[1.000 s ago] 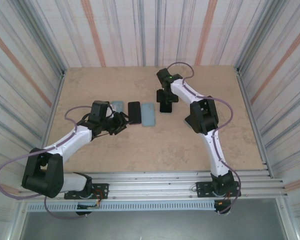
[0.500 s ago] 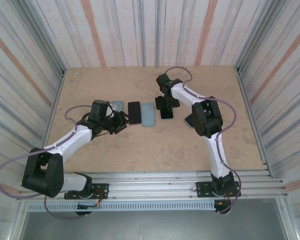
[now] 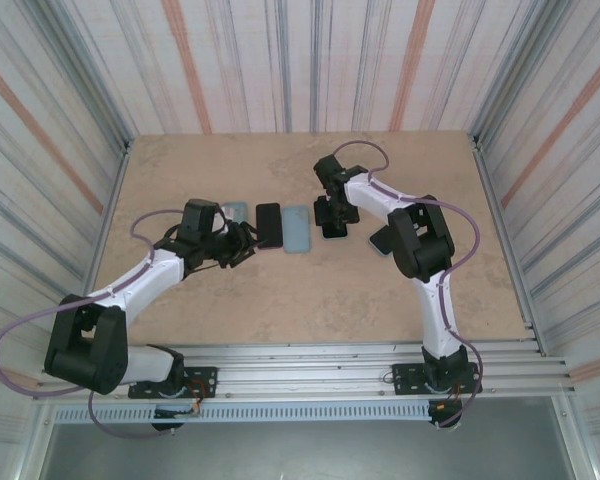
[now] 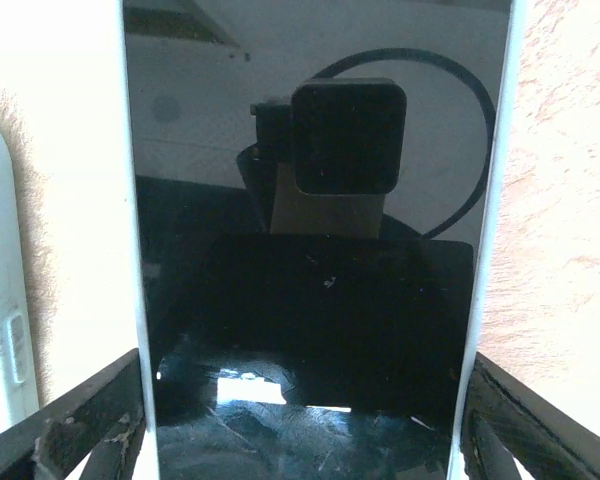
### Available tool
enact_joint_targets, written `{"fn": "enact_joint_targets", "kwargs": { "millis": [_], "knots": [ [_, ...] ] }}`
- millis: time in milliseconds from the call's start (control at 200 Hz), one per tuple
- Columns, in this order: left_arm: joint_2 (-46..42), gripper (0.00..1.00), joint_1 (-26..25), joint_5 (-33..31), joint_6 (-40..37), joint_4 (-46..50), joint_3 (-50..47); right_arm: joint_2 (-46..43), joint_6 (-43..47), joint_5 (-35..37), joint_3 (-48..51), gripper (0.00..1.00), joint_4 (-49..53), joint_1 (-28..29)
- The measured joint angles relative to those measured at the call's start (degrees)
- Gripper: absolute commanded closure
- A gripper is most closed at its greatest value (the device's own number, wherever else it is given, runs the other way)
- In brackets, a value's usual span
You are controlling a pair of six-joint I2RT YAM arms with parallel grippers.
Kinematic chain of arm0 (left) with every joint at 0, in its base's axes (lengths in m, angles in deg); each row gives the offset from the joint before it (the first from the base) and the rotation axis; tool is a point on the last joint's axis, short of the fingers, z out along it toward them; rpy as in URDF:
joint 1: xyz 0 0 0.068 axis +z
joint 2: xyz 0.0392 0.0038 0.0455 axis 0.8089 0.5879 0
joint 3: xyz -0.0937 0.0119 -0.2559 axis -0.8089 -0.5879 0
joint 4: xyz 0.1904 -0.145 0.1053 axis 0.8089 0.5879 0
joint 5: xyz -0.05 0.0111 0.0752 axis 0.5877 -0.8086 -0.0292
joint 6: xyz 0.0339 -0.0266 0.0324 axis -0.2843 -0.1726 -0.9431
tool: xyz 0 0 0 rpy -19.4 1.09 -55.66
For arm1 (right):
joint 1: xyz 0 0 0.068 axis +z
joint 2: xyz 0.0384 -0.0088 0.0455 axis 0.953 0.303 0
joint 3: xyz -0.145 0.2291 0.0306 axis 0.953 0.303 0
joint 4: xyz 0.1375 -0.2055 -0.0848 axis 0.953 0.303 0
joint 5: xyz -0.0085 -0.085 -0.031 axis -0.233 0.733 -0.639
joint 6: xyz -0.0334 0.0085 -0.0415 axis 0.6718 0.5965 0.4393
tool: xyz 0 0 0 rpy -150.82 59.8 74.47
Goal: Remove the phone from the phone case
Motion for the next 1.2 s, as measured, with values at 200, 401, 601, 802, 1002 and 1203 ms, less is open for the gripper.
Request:
{"fn": "enact_joint_targets", "kwargs": {
  "millis": [200,401,601,802,1002,1203],
  "knots": [
    [0.0,0.37,0.0,0.98,-0.02,0.0,0.24,-1.66,-0.24,-1.46,2.58,0.52,-2.62,-0.5],
    [0.02,0.37,-0.07,1.77,-0.63,-0.22,2.54,-8.24,-0.28,-5.05,12.57,0.57,-9.94,-0.92],
    [1.75,0.38,-1.2,1.6,-0.63,-2.71,4.85,-17.29,-0.28,-8.46,20.39,0.59,-17.09,-0.85],
    [7.41,0.39,-3.76,0.42,-0.63,-4.92,9.25,-24.81,-0.26,-9.92,24.17,0.59,-22.56,0.37],
    [11.54,0.41,-6.93,-0.79,-0.87,-7.52,16.17,-28.79,-0.26,-12.09,24.74,0.59,-24.2,3.13],
    [14.45,0.45,-7.8,-1.88,-1.11,-8.81,20.28,-30.16,-0.26,-15.45,25.46,0.6,-24.3,3.5]
  ]
}}
